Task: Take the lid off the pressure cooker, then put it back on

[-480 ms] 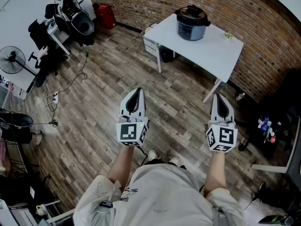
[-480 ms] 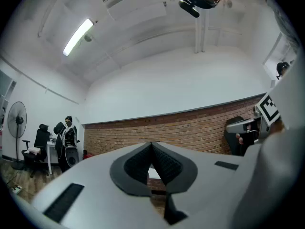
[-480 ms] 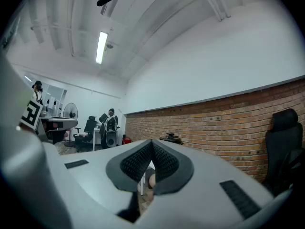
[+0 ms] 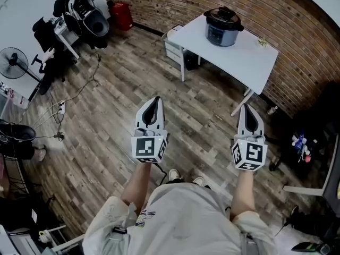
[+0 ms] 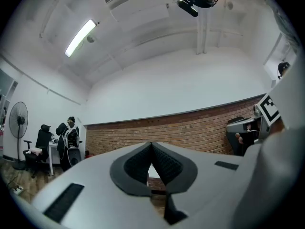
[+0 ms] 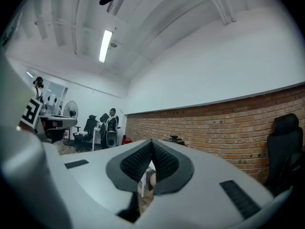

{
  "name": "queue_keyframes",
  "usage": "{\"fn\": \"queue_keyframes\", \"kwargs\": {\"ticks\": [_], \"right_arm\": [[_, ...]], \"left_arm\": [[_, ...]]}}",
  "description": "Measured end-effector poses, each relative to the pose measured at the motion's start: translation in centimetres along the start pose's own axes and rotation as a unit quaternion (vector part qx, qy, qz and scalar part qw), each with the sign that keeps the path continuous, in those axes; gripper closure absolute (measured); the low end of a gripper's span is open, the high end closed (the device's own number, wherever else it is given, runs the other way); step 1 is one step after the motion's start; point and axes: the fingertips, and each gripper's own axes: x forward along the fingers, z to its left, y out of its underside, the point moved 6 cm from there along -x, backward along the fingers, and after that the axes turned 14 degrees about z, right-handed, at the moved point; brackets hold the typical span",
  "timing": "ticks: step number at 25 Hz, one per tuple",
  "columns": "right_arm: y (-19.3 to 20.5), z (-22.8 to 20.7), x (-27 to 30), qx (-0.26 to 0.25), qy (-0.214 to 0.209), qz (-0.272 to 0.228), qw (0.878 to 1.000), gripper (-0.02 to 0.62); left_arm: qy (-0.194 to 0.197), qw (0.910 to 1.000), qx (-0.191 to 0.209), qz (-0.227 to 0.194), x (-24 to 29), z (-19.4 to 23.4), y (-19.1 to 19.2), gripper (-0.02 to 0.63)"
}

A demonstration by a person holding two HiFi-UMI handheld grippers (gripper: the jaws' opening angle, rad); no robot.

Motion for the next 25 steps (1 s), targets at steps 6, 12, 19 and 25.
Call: {"fn": "queue_keyframes", "kwargs": {"ticks": [6,12,19,25], "right_arm": [[0.3,2.7,1.2,0.012,-0.007,-0.004,1.0,0.578],[0.4,6.1,2.5,0.009,-0.021,-0.001,1.0,0.578],[0.5,9.0,3.9,0.011,-0.037,0.0,0.999,0.548],[0.4,9.6,6.3,0.013,-0.047,0.0,0.999,0.419]], "left_arm": [[-0.024,0.9997,0.003,0.005,-0.7,2.9,1.1,0.592],[-0.035,0.9994,0.0,0.006,-1.7,6.3,2.1,0.592],[-0.054,0.9984,-0.001,0.016,-2.5,9.6,3.1,0.586],[-0.041,0.9986,-0.001,0.035,-0.7,10.5,3.9,0.472]]}}
